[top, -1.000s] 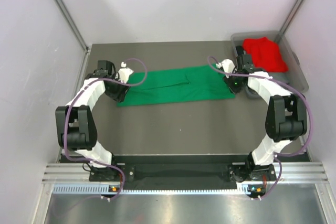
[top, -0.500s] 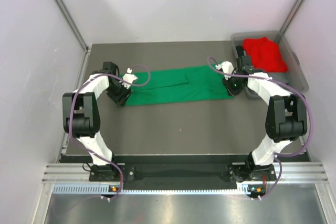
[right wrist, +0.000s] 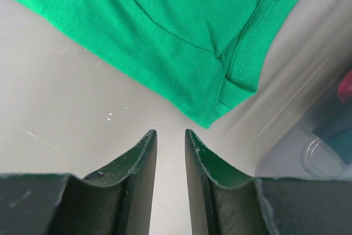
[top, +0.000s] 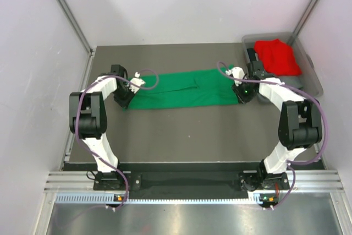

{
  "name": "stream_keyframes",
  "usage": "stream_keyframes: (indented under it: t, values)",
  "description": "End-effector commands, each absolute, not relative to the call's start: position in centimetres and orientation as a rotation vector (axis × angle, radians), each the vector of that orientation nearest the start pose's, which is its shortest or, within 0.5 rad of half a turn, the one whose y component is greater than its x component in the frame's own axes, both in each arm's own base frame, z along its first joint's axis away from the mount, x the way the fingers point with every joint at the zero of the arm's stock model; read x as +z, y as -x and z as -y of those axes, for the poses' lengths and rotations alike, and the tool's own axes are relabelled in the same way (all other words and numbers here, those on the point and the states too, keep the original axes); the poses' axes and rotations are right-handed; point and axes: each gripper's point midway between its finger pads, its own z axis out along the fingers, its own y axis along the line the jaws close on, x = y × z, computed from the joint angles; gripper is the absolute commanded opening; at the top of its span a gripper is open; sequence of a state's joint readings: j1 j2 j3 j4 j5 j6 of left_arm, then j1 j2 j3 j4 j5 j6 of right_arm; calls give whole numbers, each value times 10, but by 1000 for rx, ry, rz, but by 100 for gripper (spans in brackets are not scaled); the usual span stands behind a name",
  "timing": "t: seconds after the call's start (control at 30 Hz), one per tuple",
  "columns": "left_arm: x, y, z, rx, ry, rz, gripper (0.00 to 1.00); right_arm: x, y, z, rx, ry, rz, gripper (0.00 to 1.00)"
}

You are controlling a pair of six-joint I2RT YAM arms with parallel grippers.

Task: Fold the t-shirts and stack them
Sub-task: Fold the tshirt

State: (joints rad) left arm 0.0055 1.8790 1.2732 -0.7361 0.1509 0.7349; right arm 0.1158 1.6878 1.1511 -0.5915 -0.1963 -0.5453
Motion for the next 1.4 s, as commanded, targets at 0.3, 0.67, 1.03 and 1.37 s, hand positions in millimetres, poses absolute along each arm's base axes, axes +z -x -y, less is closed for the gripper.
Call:
stream_keyframes:
  t: [0.3, 0.67, 1.03, 1.37]
  values:
    - [40, -262, 31, -216, -1355, -2765, 0, 92, -429, -71, 125, 844, -2406, 28]
    - [69, -184, 44, -246, -1605, -2765, 0, 79, -498, -83, 148, 788, -2449, 30]
    - [79, -180, 67, -271, -1659, -2718, 0, 46, -510, -87, 146, 798, -2520, 36]
    - [71, -173, 82, -232, -1757, -2699, 0, 7, -511, -90, 151, 855, -2630, 4]
